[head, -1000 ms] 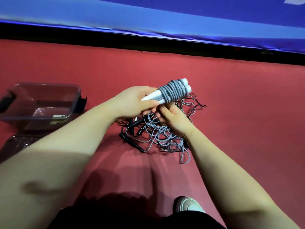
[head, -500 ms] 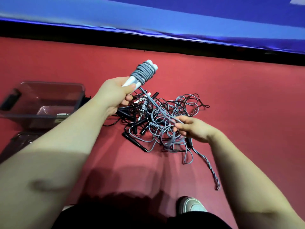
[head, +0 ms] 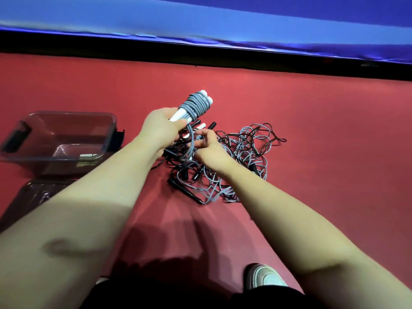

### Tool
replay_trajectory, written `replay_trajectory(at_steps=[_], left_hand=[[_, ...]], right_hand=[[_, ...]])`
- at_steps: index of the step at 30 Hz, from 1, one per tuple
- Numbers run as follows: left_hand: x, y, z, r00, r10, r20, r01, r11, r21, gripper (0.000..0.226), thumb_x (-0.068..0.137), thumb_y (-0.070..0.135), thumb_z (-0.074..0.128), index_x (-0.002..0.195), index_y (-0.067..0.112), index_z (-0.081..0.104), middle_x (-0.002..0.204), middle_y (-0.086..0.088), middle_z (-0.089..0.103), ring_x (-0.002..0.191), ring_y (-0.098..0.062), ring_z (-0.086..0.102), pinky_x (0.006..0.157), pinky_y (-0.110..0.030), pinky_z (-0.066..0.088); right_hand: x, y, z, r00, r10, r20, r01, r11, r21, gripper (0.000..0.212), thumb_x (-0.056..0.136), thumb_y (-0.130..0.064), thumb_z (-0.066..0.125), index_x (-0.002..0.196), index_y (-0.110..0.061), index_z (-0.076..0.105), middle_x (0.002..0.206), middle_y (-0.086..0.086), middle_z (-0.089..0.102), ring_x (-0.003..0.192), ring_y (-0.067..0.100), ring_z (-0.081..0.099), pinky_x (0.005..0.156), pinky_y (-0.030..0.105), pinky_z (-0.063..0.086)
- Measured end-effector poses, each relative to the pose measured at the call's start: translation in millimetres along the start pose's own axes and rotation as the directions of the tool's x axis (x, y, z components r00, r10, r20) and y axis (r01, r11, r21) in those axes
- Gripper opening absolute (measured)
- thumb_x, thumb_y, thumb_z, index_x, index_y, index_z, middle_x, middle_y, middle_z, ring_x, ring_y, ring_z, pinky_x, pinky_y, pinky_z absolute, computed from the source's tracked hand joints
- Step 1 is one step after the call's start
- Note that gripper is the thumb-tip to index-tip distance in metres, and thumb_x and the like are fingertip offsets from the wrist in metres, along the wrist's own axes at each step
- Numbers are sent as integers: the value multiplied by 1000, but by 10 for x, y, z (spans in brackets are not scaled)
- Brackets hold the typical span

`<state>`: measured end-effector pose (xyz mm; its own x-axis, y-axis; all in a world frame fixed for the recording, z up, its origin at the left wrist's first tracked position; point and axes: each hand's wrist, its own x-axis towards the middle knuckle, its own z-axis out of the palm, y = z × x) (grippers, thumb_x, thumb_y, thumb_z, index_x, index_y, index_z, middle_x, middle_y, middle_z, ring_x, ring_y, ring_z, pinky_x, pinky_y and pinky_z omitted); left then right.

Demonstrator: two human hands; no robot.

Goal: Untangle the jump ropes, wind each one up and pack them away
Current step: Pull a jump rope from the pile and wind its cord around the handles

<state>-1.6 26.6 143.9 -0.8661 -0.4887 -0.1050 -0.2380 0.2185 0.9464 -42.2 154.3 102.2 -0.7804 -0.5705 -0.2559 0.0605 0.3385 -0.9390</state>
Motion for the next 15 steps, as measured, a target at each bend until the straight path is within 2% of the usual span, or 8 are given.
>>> replay_trajectory(at_steps=[1, 2, 5, 7, 9, 12, 15], left_hand=[[5, 1, -11, 1000, -1, -9, 1, 1000, -8, 25, 92, 11, 55, 115, 19, 63, 66, 4, 49, 52, -12, 39, 46, -22, 33], [6, 7, -14, 1000, -1, -9, 1, 1000, -16, 27, 92, 11, 55, 117, 19, 63, 66, 4, 49, 52, -12, 39, 45, -21, 33], [-1, 49, -9, 1000, 16, 7, -16, 999, -32, 27, 92, 11, 56, 117, 20, 62, 67, 4, 51, 51, -11, 40, 41, -19, 33], [-8, 90, -13, 999, 34, -11, -34, 998, -52, 26, 92, 11, 56, 114, 22, 62, 69, 4, 52, 51, -10, 40, 41, -17, 33], [-11, 105, -46, 998, 22, -64, -28, 995, -100, 26, 92, 10, 56, 114, 25, 61, 72, 3, 53, 51, -11, 39, 41, -16, 33], [-22, 64, -95, 989, 21, -146, -43, 987, -153, 25, 92, 8, 55, 110, 26, 61, 74, 3, 53, 56, -12, 41, 47, -17, 36], [-15, -3, -135, 978, 62, -201, -84, 991, -101, 29, 92, 8, 55, 115, 22, 63, 86, 2, 59, 78, -15, 48, 72, -28, 39]], right_hand=[[-26, -26, 65, 1000, 8, 14, -10, 989, 148, 49, 85, 7, 48, 129, -10, 32, 101, 9, 60, 74, 15, 56, 56, 15, 44], [-32, -36, 112, 1000, 8, 2, -9, 978, 210, 43, 87, 4, 50, 123, -12, 34, 93, 8, 60, 75, 16, 57, 60, 17, 44], [11, -5, 203, 989, -2, -150, 38, 969, 242, 18, 90, -15, 57, 98, -20, 41, 71, 1, 52, 66, 20, 53, 63, 31, 43], [43, 14, 170, 946, -77, -314, 117, 987, 110, 10, 94, -24, 52, 88, -21, 44, 64, -6, 45, 57, 11, 43, 62, 29, 37], [46, 22, 68, 901, -207, -381, 191, 978, -80, 12, 97, -25, 47, 86, -21, 49, 65, -11, 45, 59, 3, 41, 63, 24, 35], [28, 50, -84, 919, -273, -284, 202, 946, -253, 26, 98, -24, 45, 73, -24, 51, 63, -12, 45, 61, 1, 41, 62, 26, 32], [-23, 144, -136, 959, -210, -192, 148, 944, -295, 28, 99, -24, 43, 75, -22, 57, 62, -11, 48, 58, 5, 40, 59, 22, 33]])
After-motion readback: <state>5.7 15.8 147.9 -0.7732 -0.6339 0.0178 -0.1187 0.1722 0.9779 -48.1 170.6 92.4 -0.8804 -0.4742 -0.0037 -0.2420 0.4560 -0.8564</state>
